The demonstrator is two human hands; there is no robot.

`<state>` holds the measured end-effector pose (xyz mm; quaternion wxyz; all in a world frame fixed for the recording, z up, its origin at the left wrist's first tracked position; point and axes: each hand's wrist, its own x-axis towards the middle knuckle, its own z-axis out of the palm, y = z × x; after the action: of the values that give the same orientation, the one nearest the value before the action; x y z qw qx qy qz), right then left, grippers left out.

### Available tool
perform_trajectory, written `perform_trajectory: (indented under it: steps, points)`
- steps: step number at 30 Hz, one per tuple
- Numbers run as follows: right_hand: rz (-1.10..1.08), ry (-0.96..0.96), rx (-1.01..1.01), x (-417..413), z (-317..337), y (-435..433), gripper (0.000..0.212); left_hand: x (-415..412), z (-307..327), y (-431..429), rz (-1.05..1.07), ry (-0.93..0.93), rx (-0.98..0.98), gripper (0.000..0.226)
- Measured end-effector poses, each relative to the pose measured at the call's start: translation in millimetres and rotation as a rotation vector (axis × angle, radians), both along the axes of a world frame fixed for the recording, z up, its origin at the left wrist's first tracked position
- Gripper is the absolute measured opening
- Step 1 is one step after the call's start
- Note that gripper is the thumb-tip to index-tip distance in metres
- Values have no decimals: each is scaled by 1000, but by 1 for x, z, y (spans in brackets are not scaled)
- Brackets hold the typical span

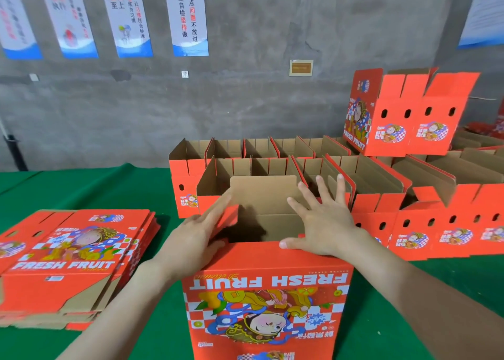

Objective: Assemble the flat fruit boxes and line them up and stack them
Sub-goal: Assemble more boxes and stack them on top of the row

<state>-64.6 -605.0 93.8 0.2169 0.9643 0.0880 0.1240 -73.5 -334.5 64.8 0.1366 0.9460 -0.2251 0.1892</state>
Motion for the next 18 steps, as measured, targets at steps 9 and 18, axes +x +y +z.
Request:
perform_trajectory:
  steps: [9,18]
  points:
    - [-9,17,0,4,0,-1,110,34,12,-7,52,258,-110,38]
    - [388,-463,823,-4,-14,-18,94,58,-3,-9,261,370,-57,72]
